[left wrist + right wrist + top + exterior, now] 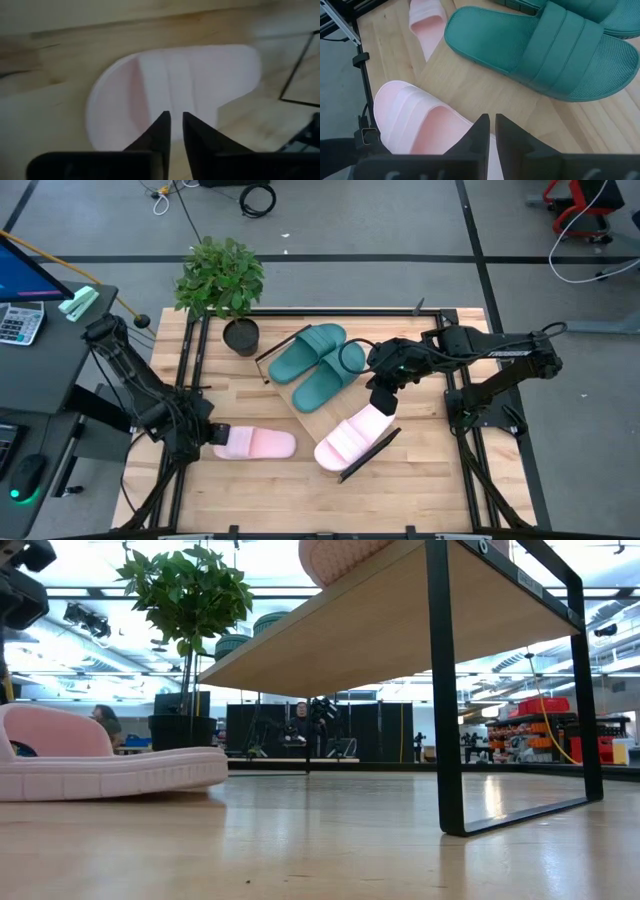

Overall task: Pick and place slides into the shelf
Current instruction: Put the pink slide slipper on the shelf

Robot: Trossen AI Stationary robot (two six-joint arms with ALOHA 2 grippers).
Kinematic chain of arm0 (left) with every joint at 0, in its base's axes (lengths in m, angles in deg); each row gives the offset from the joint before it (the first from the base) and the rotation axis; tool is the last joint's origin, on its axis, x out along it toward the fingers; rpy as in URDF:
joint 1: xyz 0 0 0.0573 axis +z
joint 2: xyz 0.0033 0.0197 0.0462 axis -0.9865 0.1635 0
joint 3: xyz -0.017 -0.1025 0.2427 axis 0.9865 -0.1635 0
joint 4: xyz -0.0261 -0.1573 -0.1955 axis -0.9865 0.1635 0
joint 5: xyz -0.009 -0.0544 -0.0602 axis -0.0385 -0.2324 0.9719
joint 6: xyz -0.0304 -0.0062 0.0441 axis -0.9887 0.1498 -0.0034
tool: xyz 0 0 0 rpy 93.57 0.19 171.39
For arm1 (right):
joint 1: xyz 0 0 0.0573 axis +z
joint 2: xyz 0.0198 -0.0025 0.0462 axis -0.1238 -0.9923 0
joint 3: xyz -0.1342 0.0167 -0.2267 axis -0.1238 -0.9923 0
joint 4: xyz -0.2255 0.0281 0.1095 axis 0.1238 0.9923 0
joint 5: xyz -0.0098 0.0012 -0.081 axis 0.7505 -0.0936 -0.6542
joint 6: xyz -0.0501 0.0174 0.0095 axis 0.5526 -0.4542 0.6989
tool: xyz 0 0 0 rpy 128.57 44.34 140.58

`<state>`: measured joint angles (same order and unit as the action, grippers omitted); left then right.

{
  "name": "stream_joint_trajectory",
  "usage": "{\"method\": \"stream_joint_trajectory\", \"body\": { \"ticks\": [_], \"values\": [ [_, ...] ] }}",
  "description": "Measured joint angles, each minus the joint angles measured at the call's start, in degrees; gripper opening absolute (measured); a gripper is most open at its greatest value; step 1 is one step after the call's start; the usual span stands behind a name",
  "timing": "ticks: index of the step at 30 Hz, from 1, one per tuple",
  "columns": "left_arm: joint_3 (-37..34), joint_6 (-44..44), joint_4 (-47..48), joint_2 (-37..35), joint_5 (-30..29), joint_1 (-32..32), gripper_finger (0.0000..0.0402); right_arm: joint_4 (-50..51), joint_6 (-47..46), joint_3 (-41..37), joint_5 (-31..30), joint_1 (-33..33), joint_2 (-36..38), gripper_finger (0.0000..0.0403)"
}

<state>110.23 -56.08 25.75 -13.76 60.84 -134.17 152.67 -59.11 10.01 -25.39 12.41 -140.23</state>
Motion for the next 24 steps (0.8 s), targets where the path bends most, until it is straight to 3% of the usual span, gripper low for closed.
{"method": "stream_joint_trajectory", "body": {
  "ticks": [7, 13, 17, 24],
  "values": [
    [0.0, -1.4, -0.3, 1.2, 3.1, 0.0, 0.0133, -1.0, -1.0, 0.0, 0.5, 0.0, 0.0, 0.0036],
    [-3.0, -1.8, -8.1, 1.3, 2.9, 0.1, 0.0199, -2.1, -1.3, 0.0, 1.0, 0.0, 0.0, 0.0036],
    [-8.7, -2.7, -17.4, 1.3, 2.9, 0.2, 0.0227, -2.1, -1.7, 0.0, 1.5, 0.0, 0.0, 0.0036],
    [-12.8, -2.5, -21.3, 1.3, 1.5, 1.2, 0.0249, -2.1, -2.0, 0.0, 1.9, 0.0, 0.0, 0.0036]
  ]
}}
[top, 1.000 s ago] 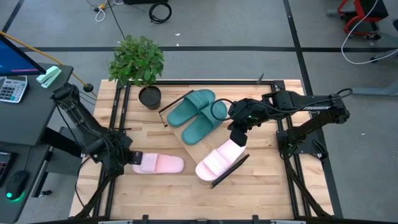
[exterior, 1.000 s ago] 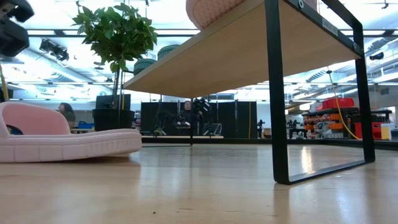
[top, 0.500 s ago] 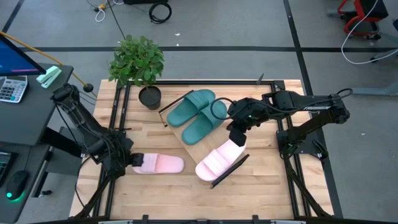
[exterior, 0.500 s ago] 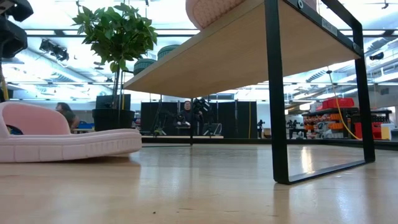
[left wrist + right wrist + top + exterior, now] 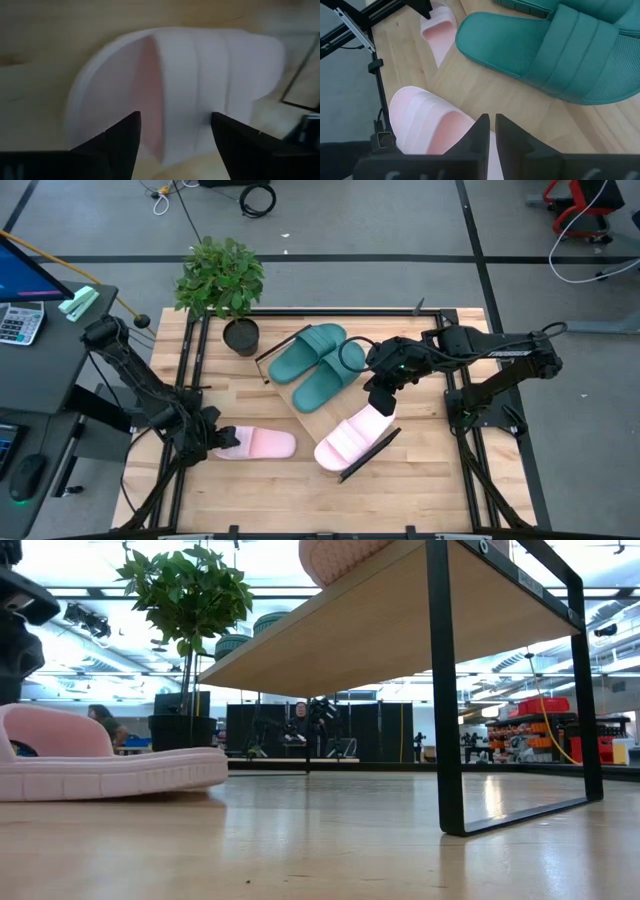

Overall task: Pick and place slides into the shelf
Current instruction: Put the pink slide slipper on the shelf

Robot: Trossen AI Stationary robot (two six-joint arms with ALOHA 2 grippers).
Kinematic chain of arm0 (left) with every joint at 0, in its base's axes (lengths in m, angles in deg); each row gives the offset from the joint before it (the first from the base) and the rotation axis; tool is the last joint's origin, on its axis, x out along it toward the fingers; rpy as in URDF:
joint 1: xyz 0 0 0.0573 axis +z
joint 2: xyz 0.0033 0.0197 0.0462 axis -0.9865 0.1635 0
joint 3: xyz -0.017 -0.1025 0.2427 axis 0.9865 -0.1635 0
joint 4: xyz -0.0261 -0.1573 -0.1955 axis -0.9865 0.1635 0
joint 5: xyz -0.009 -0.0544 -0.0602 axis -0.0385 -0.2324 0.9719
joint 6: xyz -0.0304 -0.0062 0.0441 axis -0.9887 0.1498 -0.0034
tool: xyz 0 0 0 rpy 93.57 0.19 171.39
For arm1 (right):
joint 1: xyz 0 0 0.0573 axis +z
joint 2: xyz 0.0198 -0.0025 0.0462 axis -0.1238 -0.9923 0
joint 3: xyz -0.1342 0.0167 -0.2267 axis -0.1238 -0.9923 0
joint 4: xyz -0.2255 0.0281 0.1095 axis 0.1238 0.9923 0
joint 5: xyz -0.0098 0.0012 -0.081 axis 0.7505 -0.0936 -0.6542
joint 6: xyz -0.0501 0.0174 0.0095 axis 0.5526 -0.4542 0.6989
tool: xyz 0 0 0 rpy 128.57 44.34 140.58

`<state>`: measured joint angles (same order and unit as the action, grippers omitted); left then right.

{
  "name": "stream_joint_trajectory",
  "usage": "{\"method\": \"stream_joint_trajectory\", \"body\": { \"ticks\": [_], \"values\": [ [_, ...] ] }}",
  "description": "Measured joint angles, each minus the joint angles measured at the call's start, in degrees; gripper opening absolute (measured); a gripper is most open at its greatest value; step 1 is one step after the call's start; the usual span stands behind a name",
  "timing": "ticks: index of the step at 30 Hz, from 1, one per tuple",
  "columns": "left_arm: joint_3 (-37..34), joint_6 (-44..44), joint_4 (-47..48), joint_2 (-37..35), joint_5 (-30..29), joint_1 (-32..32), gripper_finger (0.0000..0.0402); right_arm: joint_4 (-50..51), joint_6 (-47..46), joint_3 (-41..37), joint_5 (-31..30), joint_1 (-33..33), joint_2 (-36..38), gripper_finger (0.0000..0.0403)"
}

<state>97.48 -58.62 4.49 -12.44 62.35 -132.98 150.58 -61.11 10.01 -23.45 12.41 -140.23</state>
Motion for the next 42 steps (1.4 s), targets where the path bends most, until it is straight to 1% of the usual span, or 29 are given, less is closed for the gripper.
{"method": "stream_joint_trajectory", "body": {
  "ticks": [6, 9, 11, 13, 14, 16, 18, 19, 20, 22, 26, 30, 32, 34, 38, 40, 42],
  "values": [
    [-1.7, 3.6, -7.5, 0.0, -5.9, 1.4, 0.0239, 0.0, 0.0, 0.0, 0.0, 0.0, 0.0, 0.0036],
    [-2.7, 5.9, -10.8, 0.0, -6.3, 2.1, 0.0229, 0.0, 0.1, 0.0, 0.0, 0.0, 0.0, 0.0036],
    [-3.4, 6.3, -11.5, 0.0, -5.8, 2.2, 0.0215, 0.0, 0.1, 0.0, -0.2, 0.0, 0.0, 0.0036],
    [-3.9, 5.9, -11.7, 0.0, -5.3, 2.2, 0.0187, 0.0, 0.1, 0.0, -0.5, 0.0, 0.0, 0.0036],
    [-4.2, 5.8, -11.7, 0.0, -5.1, 2.2, 0.0167, 0.0, 0.1, 0.0, -0.6, 0.0, 0.0, 0.0036],
    [-4.2, 5.9, -11.5, 0.0, -5.0, 2.2, 0.0113, 0.0, 0.1, 0.0, -0.6, 0.0, 0.0, 0.0036],
    [-4.2, 6.1, -11.6, 0.0, -5.3, 2.2, 0.0046, 0.0, 0.2, 0.0, -0.6, 0.0, 0.0, 0.0036],
    [-4.2, 6.2, -11.7, 0.0, -5.5, 2.2, 0.0026, 0.0, 0.2, 0.0, -0.7, 0.0, 0.0, 0.0036],
    [-4.2, 6.1, -11.7, 0.0, -5.7, 2.1, 0.0018, 0.0, 0.4, 0.0, -1.0, -0.2, 0.0, 0.0036],
    [-4.2, 5.9, -12.4, 0.0, -5.7, 2.1, 0.0017, 0.0, 0.6, 0.0, -1.1, -0.4, 0.0, 0.0036],
    [-3.7, 6.2, -17.3, -0.1, -7.2, 1.8, 0.0011, 0.1, 0.6, 0.0, -1.1, -1.1, 0.0, 0.0036],
    [0.7, 7.8, -17.1, -0.5, -9.8, 1.1, 0.0011, 0.1, 1.6, 0.0, -1.2, -1.1, 0.0, 0.0036],
    [3.6, 9.1, -15.0, -1.0, -10.1, 1.1, 0.0011, 0.1, 2.4, 0.0, -1.1, -1.1, 0.0, 0.0036],
    [7.2, 10.2, -10.4, -1.3, -9.6, 1.1, 0.0011, 0.1, 3.2, 0.0, -1.2, -1.1, 0.0, 0.0036],
    [16.8, 9.0, 6.2, -1.5, -8.1, 0.7, 0.0011, 0.2, 4.6, 0.0, -1.2, -1.1, 0.0, 0.0036],
    [22.3, 8.8, 14.9, -1.5, -8.9, 0.7, 0.0011, 0.2, 5.2, 0.0, -1.2, -1.1, 0.0, 0.0036],
    [28.0, 8.9, 22.0, -1.5, -11.0, 0.7, 0.0011, 0.2, 5.5, 0.0, -1.2, -1.1, 0.0, 0.0036]
  ]
}}
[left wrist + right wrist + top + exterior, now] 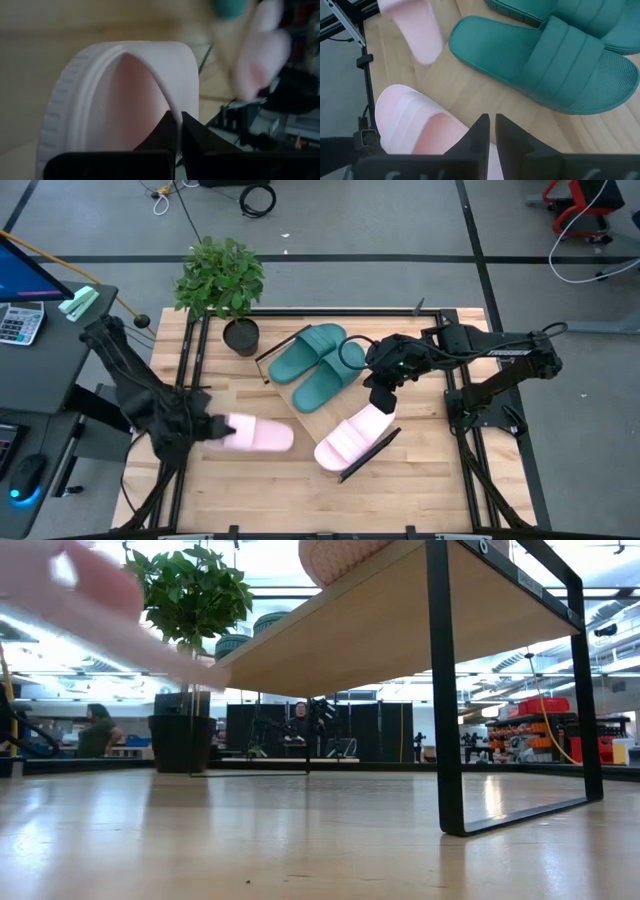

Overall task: Pick and place slides into the shelf
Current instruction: Put the pink slide slipper on the shelf

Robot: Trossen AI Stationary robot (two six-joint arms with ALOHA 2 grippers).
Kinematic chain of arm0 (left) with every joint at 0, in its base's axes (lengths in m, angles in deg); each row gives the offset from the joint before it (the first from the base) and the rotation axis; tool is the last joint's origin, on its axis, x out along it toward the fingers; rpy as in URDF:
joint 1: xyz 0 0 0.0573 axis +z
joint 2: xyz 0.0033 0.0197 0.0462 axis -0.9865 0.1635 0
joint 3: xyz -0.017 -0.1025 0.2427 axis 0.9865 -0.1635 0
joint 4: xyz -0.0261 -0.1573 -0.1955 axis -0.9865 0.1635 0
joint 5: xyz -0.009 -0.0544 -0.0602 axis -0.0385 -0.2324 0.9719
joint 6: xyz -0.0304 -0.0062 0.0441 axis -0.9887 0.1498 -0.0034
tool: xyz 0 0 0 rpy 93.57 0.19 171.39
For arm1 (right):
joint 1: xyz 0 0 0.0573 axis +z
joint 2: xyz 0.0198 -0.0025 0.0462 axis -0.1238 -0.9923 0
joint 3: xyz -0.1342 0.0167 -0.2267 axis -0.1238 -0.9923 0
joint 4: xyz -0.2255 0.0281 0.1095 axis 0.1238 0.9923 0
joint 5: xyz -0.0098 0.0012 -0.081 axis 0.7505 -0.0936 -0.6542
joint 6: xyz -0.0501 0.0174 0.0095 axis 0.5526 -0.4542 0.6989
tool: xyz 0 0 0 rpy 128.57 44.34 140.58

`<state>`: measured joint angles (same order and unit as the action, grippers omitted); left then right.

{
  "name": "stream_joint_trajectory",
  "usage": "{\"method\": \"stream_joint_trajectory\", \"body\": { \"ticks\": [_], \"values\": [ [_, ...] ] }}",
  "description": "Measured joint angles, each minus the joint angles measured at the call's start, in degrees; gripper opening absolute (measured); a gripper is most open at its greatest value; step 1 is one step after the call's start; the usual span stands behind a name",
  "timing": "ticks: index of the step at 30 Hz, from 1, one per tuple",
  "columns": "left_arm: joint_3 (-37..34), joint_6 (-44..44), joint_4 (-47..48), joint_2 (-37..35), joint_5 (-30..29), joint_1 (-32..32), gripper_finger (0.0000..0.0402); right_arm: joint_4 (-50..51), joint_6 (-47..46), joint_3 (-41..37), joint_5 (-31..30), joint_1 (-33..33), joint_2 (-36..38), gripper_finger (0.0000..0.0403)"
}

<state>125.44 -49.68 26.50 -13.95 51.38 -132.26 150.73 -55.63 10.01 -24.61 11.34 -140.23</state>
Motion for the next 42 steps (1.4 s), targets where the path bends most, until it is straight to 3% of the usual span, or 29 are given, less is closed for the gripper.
{"method": "stream_joint_trajectory", "body": {
  "ticks": [4, 8, 12, 17, 23, 27, 36, 42],
  "values": [
    [10.7, 2.4, 11.2, 0.0, -6.9, 0.1, 0.0011, 0.4, 1.2, 0.0, 0.0, 0.0, 0.0, 0.0036],
    [19.7, 8.1, 14.7, 0.3, -17.8, 0.1, 0.0011, 2.3, 1.3, 0.0, 0.0, 0.0, 0.0, 0.0036],
    [25.3, 15.7, 11.7, 2.0, -28.2, 1.4, 0.0011, 5.0, 1.3, 0.0, -0.1, 0.4, 0.0, 0.0036],
    [26.4, 24.9, 0.8, 6.9, -36.6, 5.3, 0.0011, 9.3, 1.3, 0.0, -1.8, 2.0, 0.0, 0.0036],
    [26.4, 26.8, -6.3, 16.2, -41.1, 10.0, 0.0011, 11.8, 0.7, 0.0, -4.0, 4.5, 0.0, 0.0036],
    [26.4, 22.9, -8.8, 22.2, -42.9, 12.2, 0.0011, 11.7, -1.1, 0.0, -4.2, 6.0, 0.0, 0.0036],
    [26.4, 2.7, -10.0, 32.8, -43.2, 14.0, 0.0011, 12.8, -5.5, 0.0, -5.0, 9.4, 0.4, 0.0036],
    [26.3, -2.9, -14.2, 37.1, -42.8, 13.1, 0.001, 12.0, -3.9, 0.0, -11.6, 13.0, 3.3, 0.0035]
  ]
}}
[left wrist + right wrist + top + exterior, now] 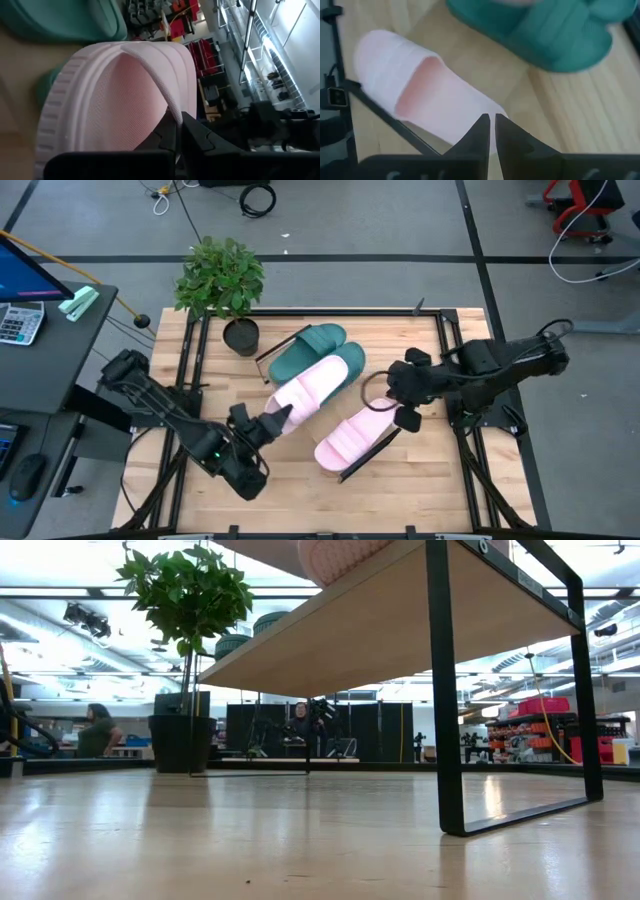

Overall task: Pick and place slides into the shelf
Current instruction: Put the pink slide slipper on the shelf

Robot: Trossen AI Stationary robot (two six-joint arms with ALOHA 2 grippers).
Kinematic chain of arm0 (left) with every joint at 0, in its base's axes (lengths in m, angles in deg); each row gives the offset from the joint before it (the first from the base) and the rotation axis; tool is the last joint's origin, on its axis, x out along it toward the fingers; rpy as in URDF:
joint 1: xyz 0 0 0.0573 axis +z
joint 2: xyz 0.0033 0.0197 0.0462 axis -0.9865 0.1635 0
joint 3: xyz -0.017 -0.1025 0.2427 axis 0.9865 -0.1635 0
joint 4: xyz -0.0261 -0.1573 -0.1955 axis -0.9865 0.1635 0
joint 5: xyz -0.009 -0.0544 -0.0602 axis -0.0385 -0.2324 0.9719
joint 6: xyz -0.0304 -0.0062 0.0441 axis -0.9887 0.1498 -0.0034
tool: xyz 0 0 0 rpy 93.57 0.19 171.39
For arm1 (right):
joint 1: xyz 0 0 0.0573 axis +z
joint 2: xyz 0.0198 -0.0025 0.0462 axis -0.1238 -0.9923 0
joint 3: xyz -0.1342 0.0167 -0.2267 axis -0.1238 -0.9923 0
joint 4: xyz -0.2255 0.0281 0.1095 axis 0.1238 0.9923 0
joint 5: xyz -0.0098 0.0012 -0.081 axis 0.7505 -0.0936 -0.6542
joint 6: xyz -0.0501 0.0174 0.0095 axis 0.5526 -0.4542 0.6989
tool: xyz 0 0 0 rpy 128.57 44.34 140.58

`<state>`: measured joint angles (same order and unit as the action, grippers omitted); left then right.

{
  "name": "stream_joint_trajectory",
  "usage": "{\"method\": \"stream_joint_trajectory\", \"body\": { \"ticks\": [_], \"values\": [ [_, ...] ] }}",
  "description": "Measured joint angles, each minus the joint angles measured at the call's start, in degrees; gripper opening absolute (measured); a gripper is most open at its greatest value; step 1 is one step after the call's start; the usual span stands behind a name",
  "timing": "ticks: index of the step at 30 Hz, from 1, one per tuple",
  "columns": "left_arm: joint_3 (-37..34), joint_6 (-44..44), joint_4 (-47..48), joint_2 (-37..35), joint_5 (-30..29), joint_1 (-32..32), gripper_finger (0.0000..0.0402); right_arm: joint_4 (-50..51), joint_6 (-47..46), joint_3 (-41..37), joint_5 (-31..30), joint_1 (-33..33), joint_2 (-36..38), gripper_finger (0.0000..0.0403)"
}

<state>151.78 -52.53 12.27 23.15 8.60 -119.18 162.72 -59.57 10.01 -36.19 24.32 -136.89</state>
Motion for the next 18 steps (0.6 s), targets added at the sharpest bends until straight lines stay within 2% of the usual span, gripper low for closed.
{"method": "stream_joint_trajectory", "body": {
  "ticks": [7, 18],
  "values": [
    [0.0, 1.6, -6.6, 2.0, 0.6, 0.8, 0.001, -6.4, 6.5, 0.0, -0.3, 4.4, 5.5, 0.0011],
    [0.0, 19.2, -20.8, 2.0, 8.0, 5.4, 0.001, -4.1, 6.3, 0.0, -0.5, 7.8, 12.1, 0.0015]
  ]
}}
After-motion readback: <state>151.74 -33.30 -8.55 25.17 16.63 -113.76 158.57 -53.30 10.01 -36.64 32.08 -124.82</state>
